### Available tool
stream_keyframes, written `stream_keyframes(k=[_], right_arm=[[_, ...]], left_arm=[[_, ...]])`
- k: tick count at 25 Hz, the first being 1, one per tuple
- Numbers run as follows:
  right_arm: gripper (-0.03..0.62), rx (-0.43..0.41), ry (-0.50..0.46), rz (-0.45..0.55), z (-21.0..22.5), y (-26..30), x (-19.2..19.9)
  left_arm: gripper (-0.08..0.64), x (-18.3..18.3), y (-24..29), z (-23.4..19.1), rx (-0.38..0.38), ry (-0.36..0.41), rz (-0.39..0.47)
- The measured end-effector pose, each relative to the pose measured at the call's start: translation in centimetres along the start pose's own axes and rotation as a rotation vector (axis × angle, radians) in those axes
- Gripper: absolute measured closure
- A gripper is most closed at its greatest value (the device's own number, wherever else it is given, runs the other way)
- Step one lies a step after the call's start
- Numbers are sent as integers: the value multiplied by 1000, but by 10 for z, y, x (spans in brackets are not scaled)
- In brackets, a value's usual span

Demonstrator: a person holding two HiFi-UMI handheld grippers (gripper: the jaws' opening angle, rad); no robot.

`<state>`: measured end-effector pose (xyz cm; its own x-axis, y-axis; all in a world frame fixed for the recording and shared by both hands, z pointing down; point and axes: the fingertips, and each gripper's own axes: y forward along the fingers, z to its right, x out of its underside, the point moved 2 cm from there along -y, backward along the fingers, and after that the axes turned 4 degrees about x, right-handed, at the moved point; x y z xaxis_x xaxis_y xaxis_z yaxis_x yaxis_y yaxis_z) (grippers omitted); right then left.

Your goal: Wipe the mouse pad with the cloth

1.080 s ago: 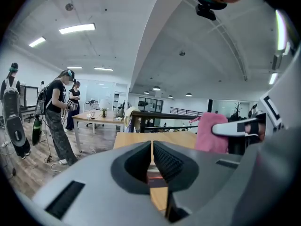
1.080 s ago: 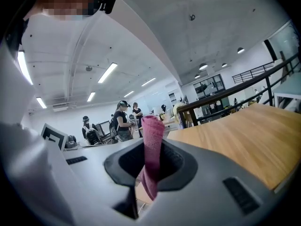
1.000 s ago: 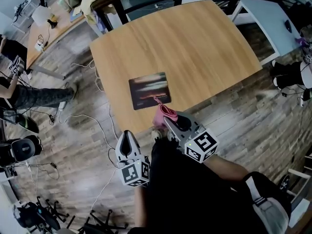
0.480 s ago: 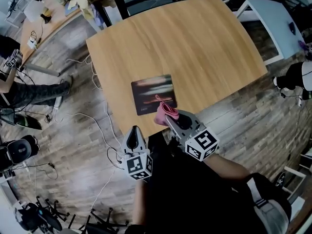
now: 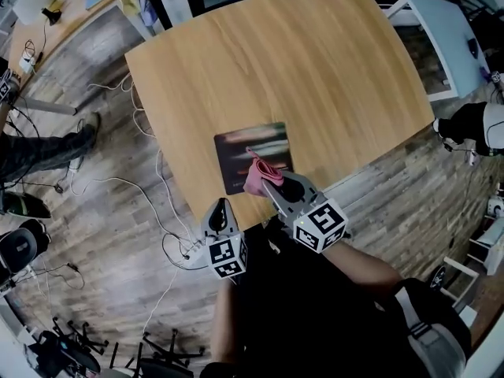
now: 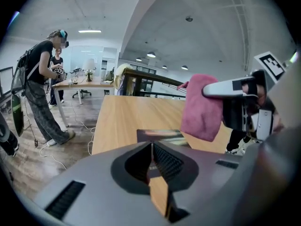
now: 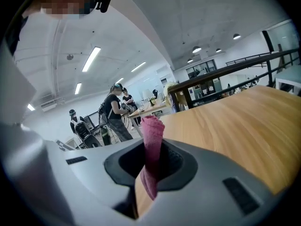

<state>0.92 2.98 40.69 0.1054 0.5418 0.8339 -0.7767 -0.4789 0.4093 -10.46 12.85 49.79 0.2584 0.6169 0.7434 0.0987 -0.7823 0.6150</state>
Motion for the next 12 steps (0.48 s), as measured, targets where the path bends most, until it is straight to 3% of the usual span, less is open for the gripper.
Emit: stream_keyframes(k=[12], right_arm=[[529, -1, 26, -101, 13, 100, 18]], left_arm=[[531, 37, 55, -16, 75, -32, -152]])
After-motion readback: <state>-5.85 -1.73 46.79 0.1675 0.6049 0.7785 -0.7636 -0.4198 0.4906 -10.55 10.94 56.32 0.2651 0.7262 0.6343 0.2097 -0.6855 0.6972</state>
